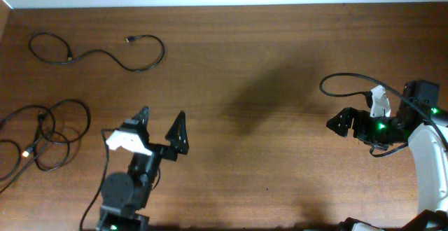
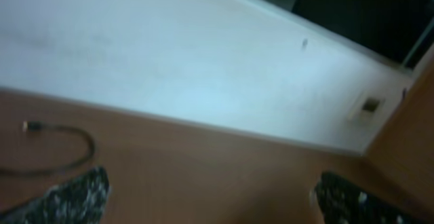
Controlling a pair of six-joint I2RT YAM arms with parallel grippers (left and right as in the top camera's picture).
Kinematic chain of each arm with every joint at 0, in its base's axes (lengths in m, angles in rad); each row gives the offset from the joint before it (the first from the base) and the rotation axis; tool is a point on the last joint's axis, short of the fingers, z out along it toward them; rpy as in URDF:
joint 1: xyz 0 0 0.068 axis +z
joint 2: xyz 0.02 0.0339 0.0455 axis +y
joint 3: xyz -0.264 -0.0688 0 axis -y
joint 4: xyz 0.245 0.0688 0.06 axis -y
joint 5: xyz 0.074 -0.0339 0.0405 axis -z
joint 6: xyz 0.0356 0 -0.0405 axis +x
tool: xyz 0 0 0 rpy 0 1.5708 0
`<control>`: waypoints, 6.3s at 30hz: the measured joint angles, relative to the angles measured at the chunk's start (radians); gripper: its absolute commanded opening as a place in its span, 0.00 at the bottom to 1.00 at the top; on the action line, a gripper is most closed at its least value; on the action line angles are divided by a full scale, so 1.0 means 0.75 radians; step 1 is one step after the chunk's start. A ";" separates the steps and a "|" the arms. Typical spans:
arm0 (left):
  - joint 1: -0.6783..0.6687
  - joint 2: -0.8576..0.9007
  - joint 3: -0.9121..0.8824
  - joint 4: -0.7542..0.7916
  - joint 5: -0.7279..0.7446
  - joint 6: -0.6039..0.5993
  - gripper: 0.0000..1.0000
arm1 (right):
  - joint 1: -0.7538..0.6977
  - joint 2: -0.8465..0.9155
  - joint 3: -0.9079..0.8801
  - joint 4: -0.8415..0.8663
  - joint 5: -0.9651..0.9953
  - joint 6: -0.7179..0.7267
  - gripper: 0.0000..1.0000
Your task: Untangle cables
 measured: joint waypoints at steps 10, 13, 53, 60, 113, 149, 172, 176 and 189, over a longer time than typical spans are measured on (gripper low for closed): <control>0.042 -0.267 -0.302 0.029 -0.197 -0.042 0.98 | 0.000 0.000 0.000 0.000 0.000 0.000 0.99; 0.061 -0.323 -0.302 -0.129 -0.234 -0.045 0.99 | 0.000 0.000 0.000 0.000 0.000 -0.001 0.99; 0.280 -0.544 -0.303 -0.431 -0.072 0.518 0.98 | 0.000 0.000 0.000 0.000 0.000 -0.001 0.99; 0.280 -0.544 -0.303 -0.431 -0.068 0.522 0.99 | 0.000 0.000 0.001 0.000 0.000 0.000 0.99; 0.280 -0.544 -0.303 -0.431 -0.068 0.522 0.98 | 0.000 -0.292 0.001 -0.001 0.038 -0.001 0.99; 0.280 -0.544 -0.303 -0.433 -0.062 0.522 0.98 | 0.249 -1.498 -1.335 1.724 0.121 0.076 0.99; 0.280 -0.546 -0.303 -0.433 -0.063 0.522 0.98 | 0.321 -1.845 -1.335 1.309 0.279 0.080 0.99; 0.280 -0.545 -0.303 -0.433 -0.063 0.522 0.98 | 0.321 -1.845 -1.335 1.309 0.278 0.080 0.99; 0.280 -0.546 -0.303 -0.433 -0.063 0.522 0.99 | 0.321 -1.845 -1.335 1.309 0.278 0.080 0.99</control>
